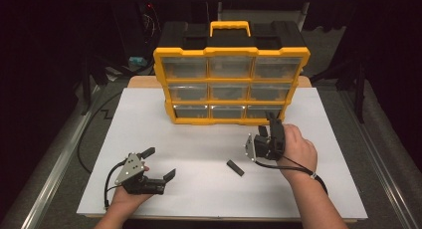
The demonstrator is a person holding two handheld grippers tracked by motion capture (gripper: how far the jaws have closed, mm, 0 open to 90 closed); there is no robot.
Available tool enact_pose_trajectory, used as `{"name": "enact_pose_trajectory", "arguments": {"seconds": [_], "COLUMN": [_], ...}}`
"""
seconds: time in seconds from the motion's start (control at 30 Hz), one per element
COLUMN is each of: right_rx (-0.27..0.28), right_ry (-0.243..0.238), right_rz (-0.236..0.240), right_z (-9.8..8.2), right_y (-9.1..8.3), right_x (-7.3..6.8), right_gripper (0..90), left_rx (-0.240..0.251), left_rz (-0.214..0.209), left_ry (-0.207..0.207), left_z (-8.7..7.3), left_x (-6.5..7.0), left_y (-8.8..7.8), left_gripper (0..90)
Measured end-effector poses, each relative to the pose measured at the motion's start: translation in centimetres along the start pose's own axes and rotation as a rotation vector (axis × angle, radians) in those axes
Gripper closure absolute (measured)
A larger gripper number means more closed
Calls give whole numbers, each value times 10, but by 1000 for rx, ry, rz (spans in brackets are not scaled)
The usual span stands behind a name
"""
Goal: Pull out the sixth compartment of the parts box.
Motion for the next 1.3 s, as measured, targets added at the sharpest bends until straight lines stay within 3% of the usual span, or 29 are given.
{"name": "enact_pose_trajectory", "arguments": {"seconds": [0.2, 0.23, 0.33, 0.87, 1.07, 1.3], "right_rx": [-7, -7, -3, -30, -40, -54], "right_ry": [18, 1, 14, 12, -5, -41], "right_rz": [-8, -26, -43, -69, -83, -87], "right_z": [2, 3, 4, 5, 7, 10], "right_y": [4, 6, 10, 25, 35, 45], "right_x": [8, 13, 18, 48, 61, 63], "right_gripper": [415, 426, 443, 532, 583, 594], "left_rx": [-1, -6, -1, 8, 22, 13], "left_rz": [-2, 0, -1, -7, 1, -4], "left_ry": [0, 3, -3, -13, -20, -29], "left_z": [0, -1, 0, 2, 5, 5], "left_x": [1, 0, 0, 0, 0, 0], "left_y": [0, 0, 0, 0, 3, 3], "left_gripper": [3, 3, 3, 3, 3, 3]}}
Point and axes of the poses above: each handheld gripper's, and its own axes: y roughly forward along the jaws, z roughly out of its top, x roughly to its right, the point moved 8 cm from there along y, roughly forward along the jaws, and after that the axes turned 4 degrees about -x, right-handed, at the moved point
